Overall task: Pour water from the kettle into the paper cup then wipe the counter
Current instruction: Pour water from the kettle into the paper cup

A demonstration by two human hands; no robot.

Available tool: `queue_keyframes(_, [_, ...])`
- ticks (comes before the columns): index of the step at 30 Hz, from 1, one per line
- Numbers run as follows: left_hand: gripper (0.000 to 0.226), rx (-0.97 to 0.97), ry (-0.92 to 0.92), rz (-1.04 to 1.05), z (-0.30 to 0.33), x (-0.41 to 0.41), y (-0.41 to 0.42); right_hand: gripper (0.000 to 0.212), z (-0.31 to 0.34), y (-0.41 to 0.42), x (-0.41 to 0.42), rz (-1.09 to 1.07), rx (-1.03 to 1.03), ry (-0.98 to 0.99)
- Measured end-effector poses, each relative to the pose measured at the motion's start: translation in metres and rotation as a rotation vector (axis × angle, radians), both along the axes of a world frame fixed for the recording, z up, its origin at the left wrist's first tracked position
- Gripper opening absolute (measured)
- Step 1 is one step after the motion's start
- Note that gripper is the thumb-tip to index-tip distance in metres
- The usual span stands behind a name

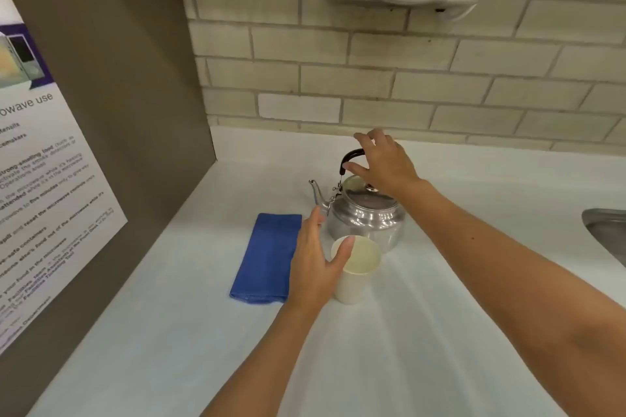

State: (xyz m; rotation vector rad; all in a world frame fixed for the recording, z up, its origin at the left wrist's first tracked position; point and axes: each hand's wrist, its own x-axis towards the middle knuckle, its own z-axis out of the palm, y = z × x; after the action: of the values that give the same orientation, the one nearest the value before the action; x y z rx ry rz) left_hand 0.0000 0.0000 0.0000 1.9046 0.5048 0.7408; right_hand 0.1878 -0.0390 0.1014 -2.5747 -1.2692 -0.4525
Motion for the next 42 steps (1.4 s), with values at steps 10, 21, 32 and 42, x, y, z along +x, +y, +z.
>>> queue_keyframes(10, [0.09, -0.111, 0.017, -0.158, -0.016, -0.009, -0.009, 0.049, 0.009, 0.007, 0.008, -0.038, -0.045, 0.053])
queue_keyframes(21, [0.074, -0.104, 0.007, -0.188, -0.028, -0.008, -0.016, 0.058, 0.011, -0.003, 0.005, -0.04, -0.138, -0.038])
queue_keyframes(32, [0.074, -0.152, 0.026, -0.18, -0.037, -0.008, -0.027, 0.066, 0.058, -0.031, -0.005, -0.134, -0.084, -0.159])
queue_keyframes(42, [0.076, -0.126, 0.035, -0.156, -0.044, -0.005, -0.029, 0.061, 0.083, -0.068, -0.029, -0.123, -0.167, -0.26])
